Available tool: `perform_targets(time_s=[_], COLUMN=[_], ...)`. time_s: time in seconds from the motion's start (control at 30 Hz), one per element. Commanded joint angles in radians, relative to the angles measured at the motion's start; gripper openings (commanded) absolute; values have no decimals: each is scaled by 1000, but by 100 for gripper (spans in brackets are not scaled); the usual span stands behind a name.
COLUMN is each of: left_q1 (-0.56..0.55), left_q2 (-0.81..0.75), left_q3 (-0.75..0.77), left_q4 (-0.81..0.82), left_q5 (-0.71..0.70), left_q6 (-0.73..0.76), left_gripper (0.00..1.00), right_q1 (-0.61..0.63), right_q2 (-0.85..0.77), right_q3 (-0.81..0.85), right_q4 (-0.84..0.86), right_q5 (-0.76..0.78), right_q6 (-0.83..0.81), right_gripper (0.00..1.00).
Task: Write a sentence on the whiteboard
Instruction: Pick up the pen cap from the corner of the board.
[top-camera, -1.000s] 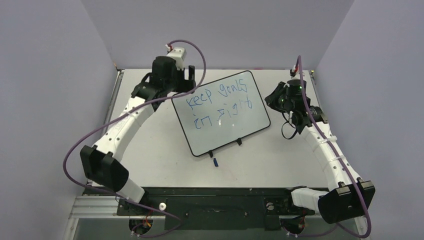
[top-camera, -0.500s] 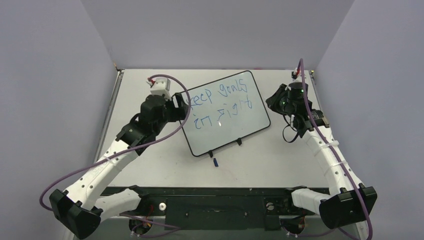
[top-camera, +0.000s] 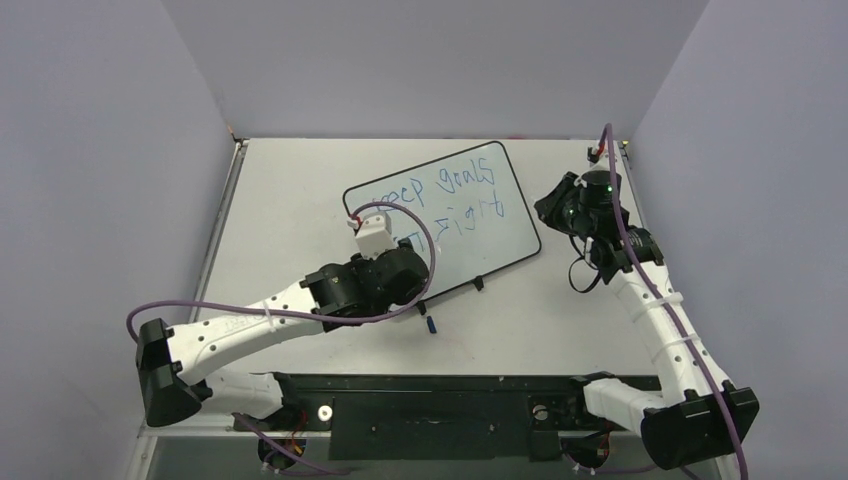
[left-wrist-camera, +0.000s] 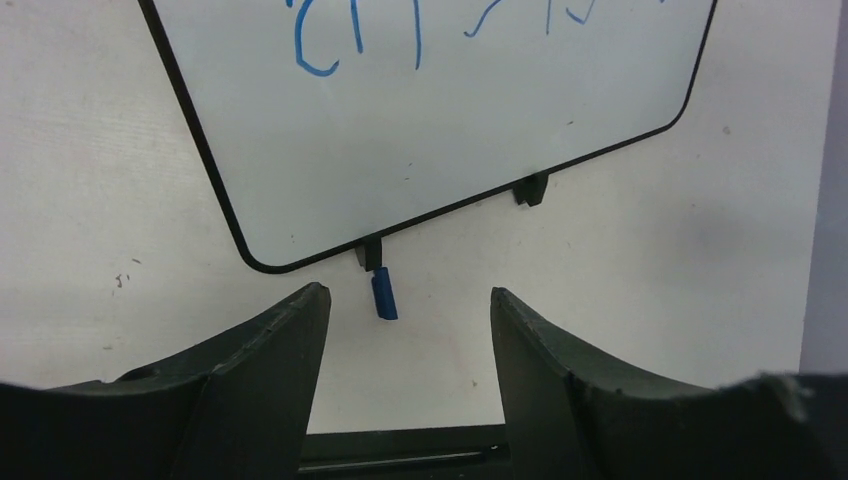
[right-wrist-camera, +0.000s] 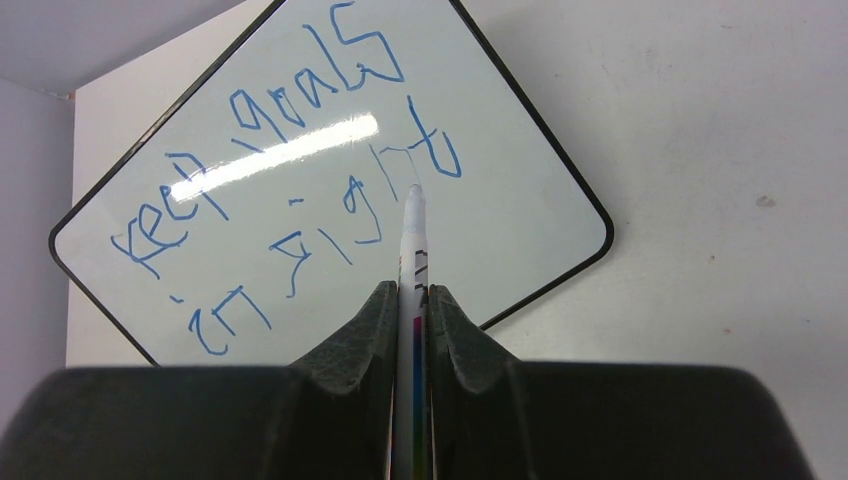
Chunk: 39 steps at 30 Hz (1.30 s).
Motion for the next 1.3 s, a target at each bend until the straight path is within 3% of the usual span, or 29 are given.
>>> perform_targets(time_s=[0.0, 0.23, 0.7, 1.27], left_q1=[-9, -19, -38, -55], left_q2=[52, 108, 264, 405], left_q3=[-17, -115, -144, -120], left_q4=[-35, 62, 170, 179], left_q5=[-46, -1, 42, 99], left_q6=[-160, -178, -187, -201], left_gripper=[56, 48, 41, 39], right_q1=[-9, -9, -9, -10], right_q2=[-47, -67, -102, -104], right_q3=[-6, -15, 30, 43], right_q4=[7, -3, -41, -53], right_q5=[27, 28, 29, 24], right_q6=[-3, -13, -22, -41], right_gripper=[0, 0, 0, 0])
